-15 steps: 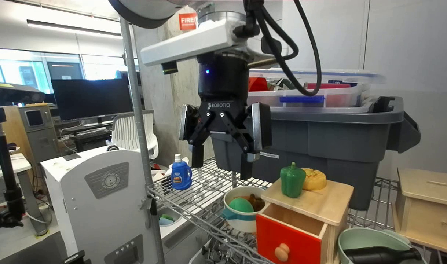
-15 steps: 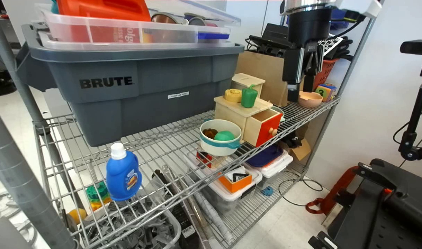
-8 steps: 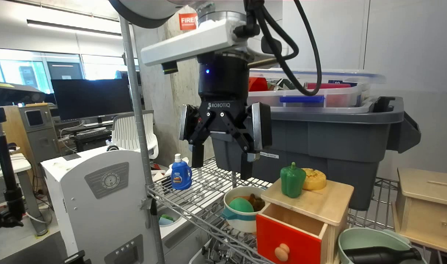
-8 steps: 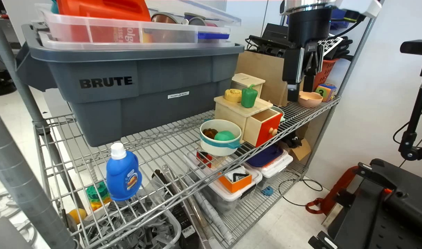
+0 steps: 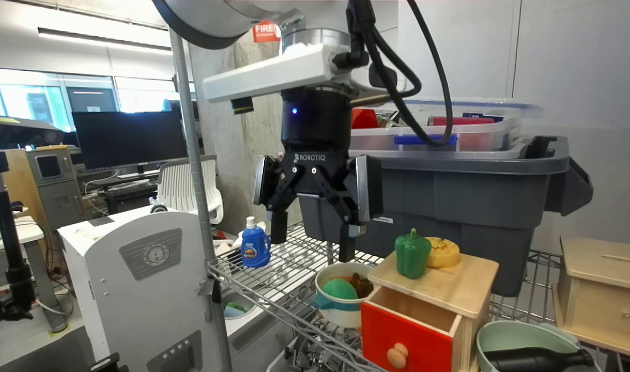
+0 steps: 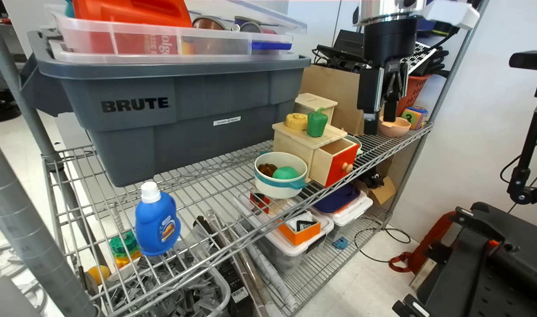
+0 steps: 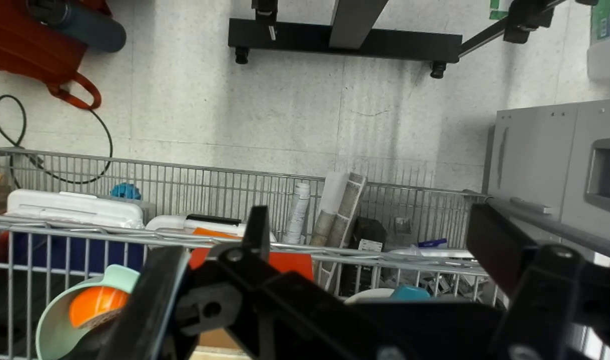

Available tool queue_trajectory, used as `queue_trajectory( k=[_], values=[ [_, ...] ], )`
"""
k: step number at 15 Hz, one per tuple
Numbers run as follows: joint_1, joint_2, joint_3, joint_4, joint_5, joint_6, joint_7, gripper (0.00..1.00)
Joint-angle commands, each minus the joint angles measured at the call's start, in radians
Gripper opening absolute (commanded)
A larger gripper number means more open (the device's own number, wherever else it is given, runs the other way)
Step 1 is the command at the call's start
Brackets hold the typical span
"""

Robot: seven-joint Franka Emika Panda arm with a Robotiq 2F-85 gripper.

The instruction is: Put the turquoise object in the pot on top of the chest drawer

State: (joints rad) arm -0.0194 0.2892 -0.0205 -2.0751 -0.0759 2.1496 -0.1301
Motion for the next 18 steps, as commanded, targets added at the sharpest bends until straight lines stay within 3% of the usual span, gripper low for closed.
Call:
queue_trajectory(
  k=[1,8,18],
  values=[
    [-0.005,0.106,0.015,0.105,0.001,-0.023,-0.048,1.0],
    [0.02,0.313,0.03,0.284,-0.036,-0.037,-0.046,1.0],
    [0.058,0.34,0.037,0.332,-0.074,0.007,-0.042,1.0]
  ],
)
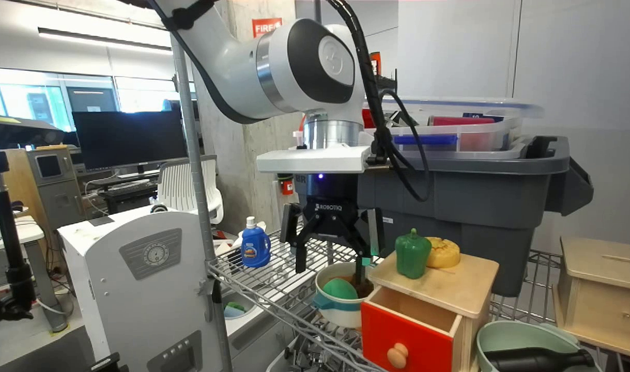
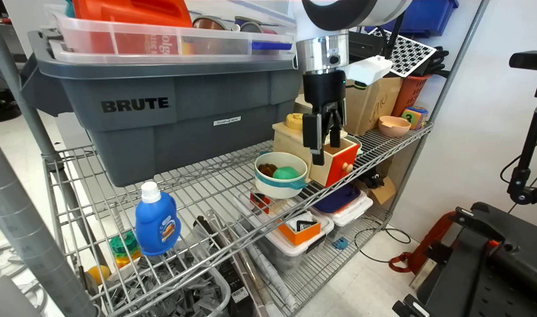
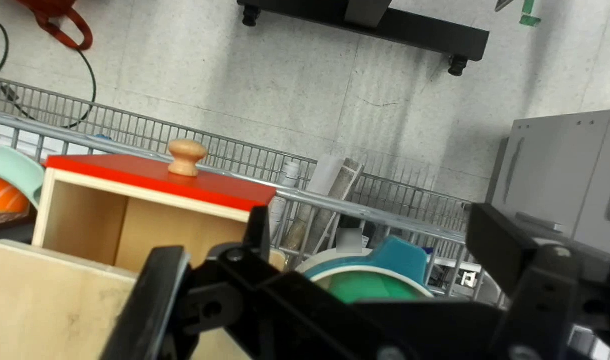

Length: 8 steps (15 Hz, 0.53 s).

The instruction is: Put the turquoise object in the pot on top of the chest drawer

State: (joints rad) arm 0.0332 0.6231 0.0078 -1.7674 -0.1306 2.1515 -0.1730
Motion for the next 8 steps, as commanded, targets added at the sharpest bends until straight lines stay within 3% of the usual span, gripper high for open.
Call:
queue_trajectory(
  k=[1,8],
  values=[
    [0.006,0.007,0.013,0.03,-0.015,0.006,-0.005,1.0],
    [-0.004,0.025,0.033,0.066,0.0,0.041,-0.036,1.0]
  ],
)
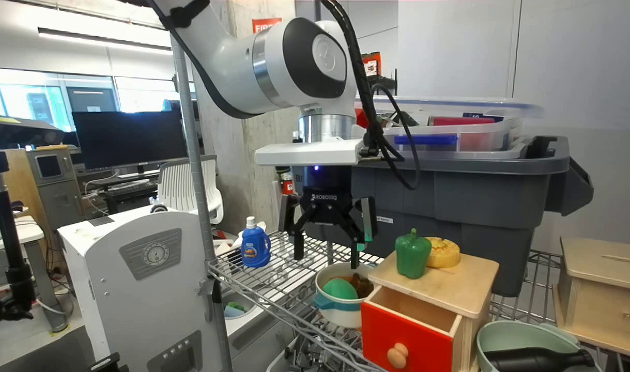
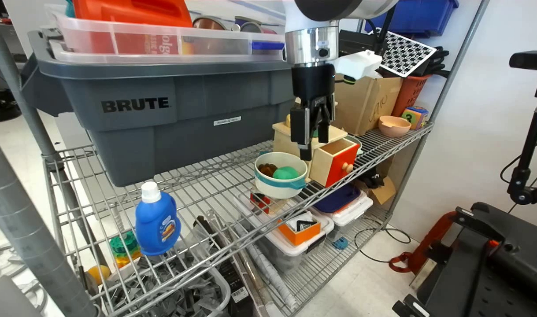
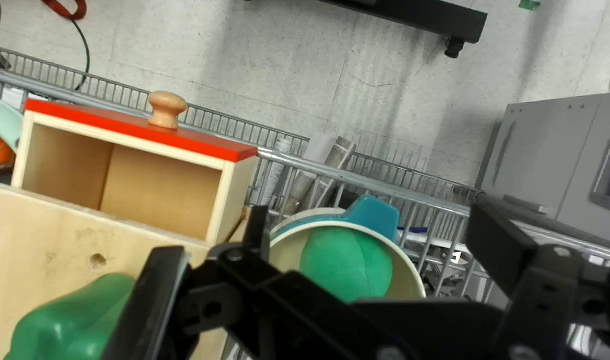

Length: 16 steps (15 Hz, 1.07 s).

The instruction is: Put the turquoise object in the pot on top of the chest drawer

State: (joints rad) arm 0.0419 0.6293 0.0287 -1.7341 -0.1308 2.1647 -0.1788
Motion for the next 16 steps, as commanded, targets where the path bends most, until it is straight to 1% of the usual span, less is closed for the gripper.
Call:
queue_trajectory(
  k=[1,5,9,16],
  values=[
    [-0.017,0.025,0.012,0.043,0.002,0.043,-0.037,1.0],
    [-0.025,0.067,0.008,0.097,0.004,0.074,-0.041,1.0],
    [-0.027,0.11,0.015,0.145,0.007,0.073,-0.049,1.0],
    [-0.002,0.139,0.027,0.17,-0.001,0.072,-0.045,1.0]
  ],
)
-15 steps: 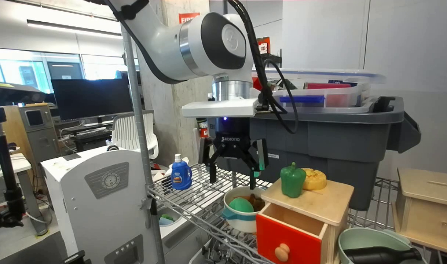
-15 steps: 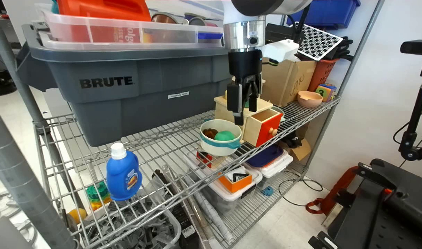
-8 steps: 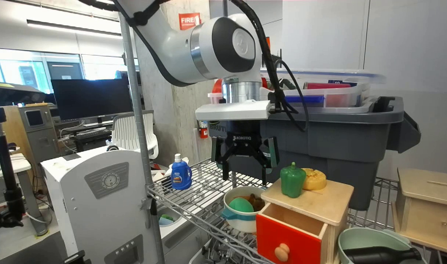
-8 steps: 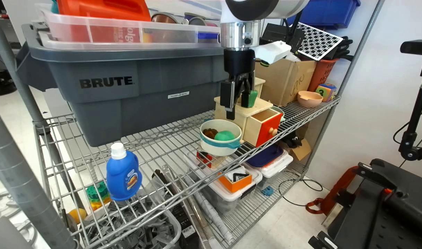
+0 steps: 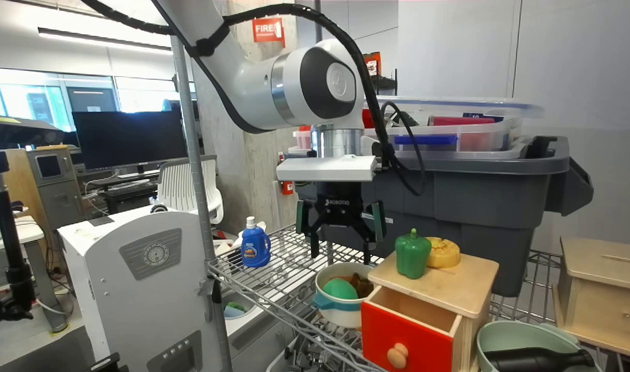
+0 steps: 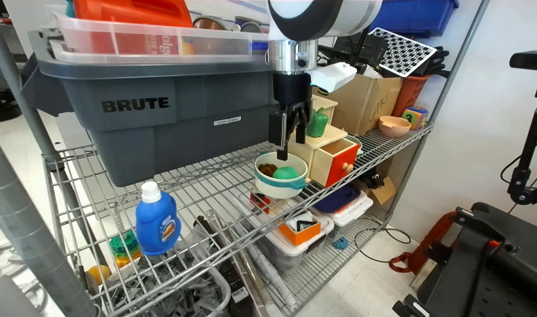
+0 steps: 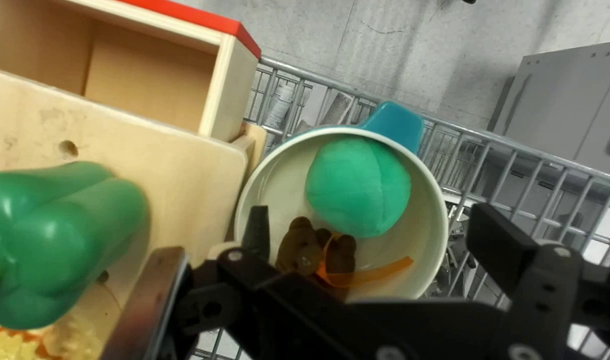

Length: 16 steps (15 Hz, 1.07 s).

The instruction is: Put the turquoise object in the pot on top of the chest drawer

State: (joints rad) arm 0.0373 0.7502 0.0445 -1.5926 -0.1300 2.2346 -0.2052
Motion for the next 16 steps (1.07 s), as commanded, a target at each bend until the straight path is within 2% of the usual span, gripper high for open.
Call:
queue_trajectory(
  k=[1,16],
  values=[
    [0.003,0.021,0.013,0.032,-0.001,0.0,-0.02,1.0],
    [-0.011,0.113,0.008,0.14,0.002,-0.019,-0.021,1.0]
  ],
)
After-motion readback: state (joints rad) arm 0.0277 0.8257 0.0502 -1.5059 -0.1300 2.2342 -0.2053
